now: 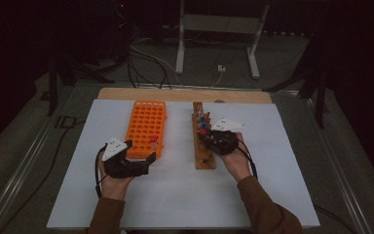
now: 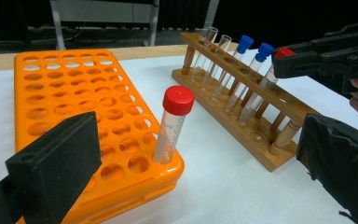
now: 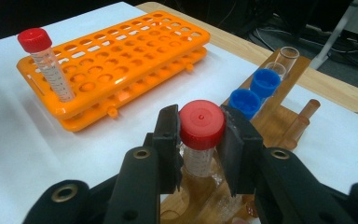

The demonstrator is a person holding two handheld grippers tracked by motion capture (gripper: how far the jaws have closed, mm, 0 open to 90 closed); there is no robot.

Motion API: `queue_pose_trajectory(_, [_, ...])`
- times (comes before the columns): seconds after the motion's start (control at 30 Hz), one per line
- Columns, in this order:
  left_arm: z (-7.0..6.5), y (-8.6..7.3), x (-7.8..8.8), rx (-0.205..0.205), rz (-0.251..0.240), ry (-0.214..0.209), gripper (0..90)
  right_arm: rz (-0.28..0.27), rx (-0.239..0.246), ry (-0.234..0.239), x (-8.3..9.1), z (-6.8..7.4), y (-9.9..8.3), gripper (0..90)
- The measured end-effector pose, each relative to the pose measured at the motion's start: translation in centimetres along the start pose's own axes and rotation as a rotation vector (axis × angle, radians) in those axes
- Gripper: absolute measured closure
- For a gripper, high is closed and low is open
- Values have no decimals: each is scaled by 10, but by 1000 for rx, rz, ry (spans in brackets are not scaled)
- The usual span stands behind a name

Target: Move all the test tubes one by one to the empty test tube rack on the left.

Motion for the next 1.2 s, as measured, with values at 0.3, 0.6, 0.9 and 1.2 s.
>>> queue_pose_trajectory(0.3, [-19,12,-3,-77,-19,-9,12,-40,-22,6,19,-3,12,706])
queue_pose_trajectory(0.6, [-51,36,-15,-161,-22,-113,122,-92,2,27,48,3,42,705])
queue_pose_trajectory(0.9, [-85,39,-38,-214,22,-201,219,-106,33,122,61,29,59,705])
queue_pose_trajectory(1.2, [-100,34,-57,-275,58,-203,520,-75,34,209,54,47,55,703])
Point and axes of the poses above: each handheld gripper's, and its own axes: x roughly backward along the jaws, y roughly out of its top, z roughly to its left, the point moved 7 cm from there along -x, roughly forward along the jaws, and after that the axes turned 2 degrees about x, right-handed, at the moved point
